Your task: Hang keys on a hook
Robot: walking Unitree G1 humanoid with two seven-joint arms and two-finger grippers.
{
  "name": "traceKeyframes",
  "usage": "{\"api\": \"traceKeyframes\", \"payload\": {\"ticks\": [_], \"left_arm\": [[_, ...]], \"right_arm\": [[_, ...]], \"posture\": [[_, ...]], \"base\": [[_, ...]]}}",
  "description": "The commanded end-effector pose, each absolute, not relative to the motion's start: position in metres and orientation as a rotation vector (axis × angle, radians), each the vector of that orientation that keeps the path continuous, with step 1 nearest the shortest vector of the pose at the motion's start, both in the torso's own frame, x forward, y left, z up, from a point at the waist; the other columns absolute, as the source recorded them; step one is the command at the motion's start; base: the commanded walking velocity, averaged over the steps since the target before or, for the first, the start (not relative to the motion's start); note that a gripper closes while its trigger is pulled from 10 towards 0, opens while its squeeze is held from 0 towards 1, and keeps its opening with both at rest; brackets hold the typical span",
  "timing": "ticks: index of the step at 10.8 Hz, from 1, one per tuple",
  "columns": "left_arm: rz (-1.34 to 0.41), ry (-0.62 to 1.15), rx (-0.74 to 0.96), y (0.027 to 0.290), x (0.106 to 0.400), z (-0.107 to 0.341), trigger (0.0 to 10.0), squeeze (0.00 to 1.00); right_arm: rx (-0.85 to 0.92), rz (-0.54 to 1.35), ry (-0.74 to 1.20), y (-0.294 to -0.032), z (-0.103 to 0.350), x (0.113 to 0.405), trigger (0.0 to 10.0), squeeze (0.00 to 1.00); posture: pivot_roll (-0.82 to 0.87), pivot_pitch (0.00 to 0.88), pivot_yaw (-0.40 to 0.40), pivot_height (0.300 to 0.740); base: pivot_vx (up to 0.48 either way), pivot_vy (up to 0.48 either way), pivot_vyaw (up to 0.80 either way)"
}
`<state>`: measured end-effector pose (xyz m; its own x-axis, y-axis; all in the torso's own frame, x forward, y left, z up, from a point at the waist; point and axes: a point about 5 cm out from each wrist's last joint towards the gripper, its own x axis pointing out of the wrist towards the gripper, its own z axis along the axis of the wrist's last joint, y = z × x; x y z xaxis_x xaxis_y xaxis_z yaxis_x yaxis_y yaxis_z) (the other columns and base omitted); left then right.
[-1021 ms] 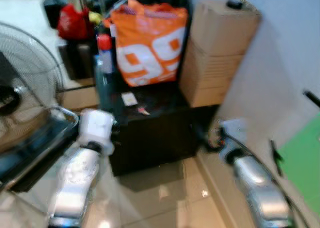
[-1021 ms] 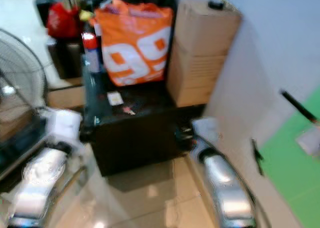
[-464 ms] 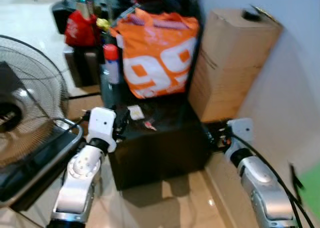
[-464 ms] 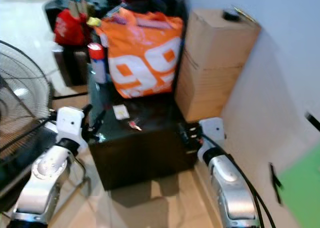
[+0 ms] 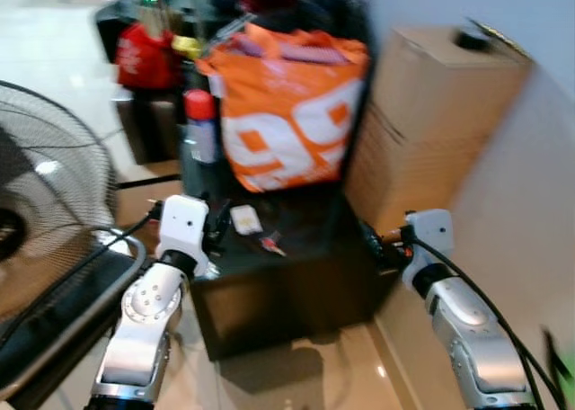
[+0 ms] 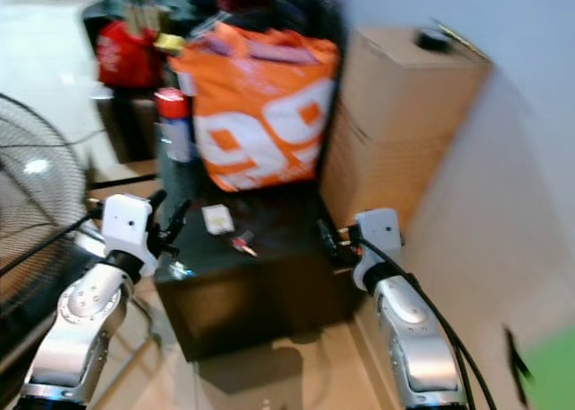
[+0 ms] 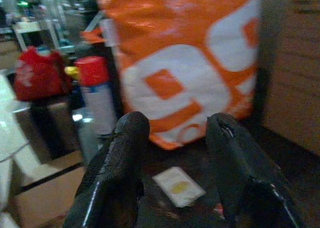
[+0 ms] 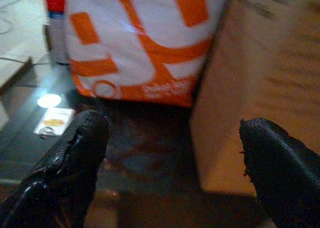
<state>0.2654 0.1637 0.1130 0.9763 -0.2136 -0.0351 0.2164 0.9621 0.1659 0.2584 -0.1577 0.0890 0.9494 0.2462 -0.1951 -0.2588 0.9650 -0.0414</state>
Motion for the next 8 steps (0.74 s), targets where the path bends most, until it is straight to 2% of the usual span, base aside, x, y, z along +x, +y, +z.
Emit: {"api": "traceKeyframes", "payload": {"ticks": [1, 4, 8], "left_arm": [[-0.208, 0.013, 0.181, 0.169, 0.266, 0.115, 10.0, 0.0], [-0.21, 0.014, 0.18, 0.168, 0.266, 0.115, 10.0, 0.0], [-0.248, 0.034, 0.188, 0.166, 0.266, 0.112, 10.0, 0.0]], "right_arm": [[-0.072, 0.298, 0.176, -0.15, 0.093, 0.259, 10.0, 1.0], [-0.105, 0.329, 0.186, -0.15, 0.091, 0.258, 10.0, 1.0], [-0.202, 0.321, 0.215, -0.159, 0.088, 0.263, 10.0, 1.0]], "posture": [[-0.09, 0.0, -0.053, 0.74], [-0.09, 0.0, -0.053, 0.74], [-0.09, 0.0, -0.051, 0.74]], "base": [[0.364, 0.0, 0.8], [0.361, 0.0, 0.8], [0.335, 0.0, 0.0]]}}
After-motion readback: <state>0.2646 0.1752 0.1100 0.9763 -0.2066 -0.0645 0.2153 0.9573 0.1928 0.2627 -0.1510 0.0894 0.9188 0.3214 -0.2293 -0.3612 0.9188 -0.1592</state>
